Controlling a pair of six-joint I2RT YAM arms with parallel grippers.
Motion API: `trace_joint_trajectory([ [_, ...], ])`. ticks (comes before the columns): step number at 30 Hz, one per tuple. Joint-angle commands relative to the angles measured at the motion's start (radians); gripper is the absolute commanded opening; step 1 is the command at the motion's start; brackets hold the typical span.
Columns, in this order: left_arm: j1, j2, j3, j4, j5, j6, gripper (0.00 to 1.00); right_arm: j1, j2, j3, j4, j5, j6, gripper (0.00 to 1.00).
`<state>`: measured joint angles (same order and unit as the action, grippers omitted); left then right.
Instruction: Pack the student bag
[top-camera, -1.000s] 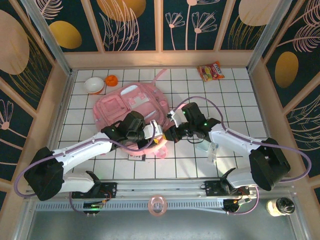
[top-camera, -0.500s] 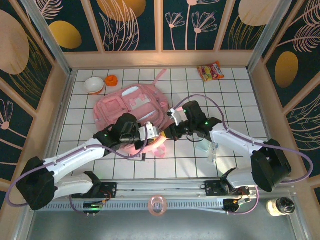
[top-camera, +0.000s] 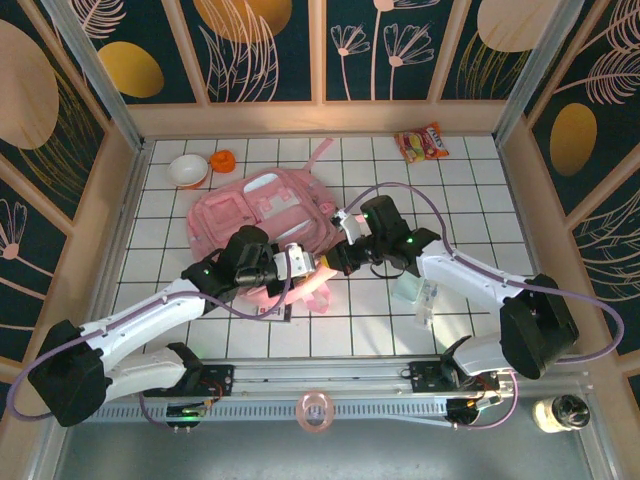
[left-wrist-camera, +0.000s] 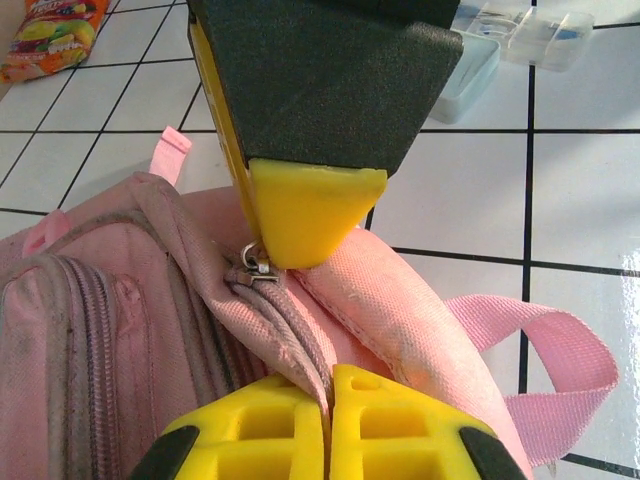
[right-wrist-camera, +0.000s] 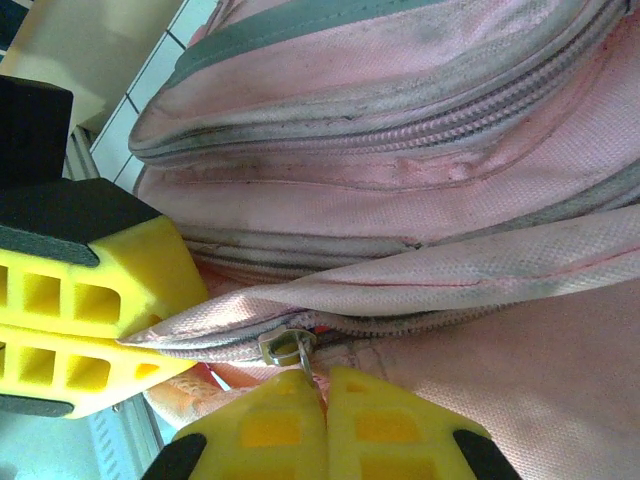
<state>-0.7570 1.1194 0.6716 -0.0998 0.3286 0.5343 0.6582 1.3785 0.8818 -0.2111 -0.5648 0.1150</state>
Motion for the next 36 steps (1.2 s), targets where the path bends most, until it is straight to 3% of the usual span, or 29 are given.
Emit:
trace_joint_trajectory([
  [1, -0.022, -0.113, -0.01, -0.108, 0.187, 0.015, 0.0, -0.105, 0.042, -0.001, -0.069, 0.596, 0.04, 0.0],
  [8, -0.022, -0.073, -0.031, -0.025, 0.092, -0.022, 0.0, -0.056, -0.07, -0.058, 0.052, 0.158, -0.068, 0.0],
  [10, -0.022, -0.044, -0.03, 0.018, 0.086, -0.039, 0.0, 0.018, -0.081, -0.069, 0.066, 0.044, -0.107, 0.0],
  [19, -0.022, 0.051, -0.007, 0.13, 0.107, -0.056, 0.0, 0.114, -0.05, -0.096, 0.258, -0.233, -0.01, 0.0],
  [28, -0.022, 0.061, -0.017, 0.209, 0.011, -0.098, 0.0, 0.172, 0.001, -0.082, 0.177, -0.317, -0.021, 0.0],
  [33, -0.009, 0.027, -0.042, 0.205, 0.011, -0.084, 0.0, 0.112, -0.066, -0.101, 0.115, -0.208, -0.01, 0.0],
  [35, 0.019, -0.008, -0.065, 0.215, 0.07, -0.077, 0.0, 0.049, -0.109, -0.106, 0.107, -0.17, 0.004, 0.13],
  [36, 0.037, -0.032, -0.082, 0.227, 0.107, -0.066, 0.0, 0.007, -0.138, -0.118, 0.129, -0.174, 0.027, 0.26],
])
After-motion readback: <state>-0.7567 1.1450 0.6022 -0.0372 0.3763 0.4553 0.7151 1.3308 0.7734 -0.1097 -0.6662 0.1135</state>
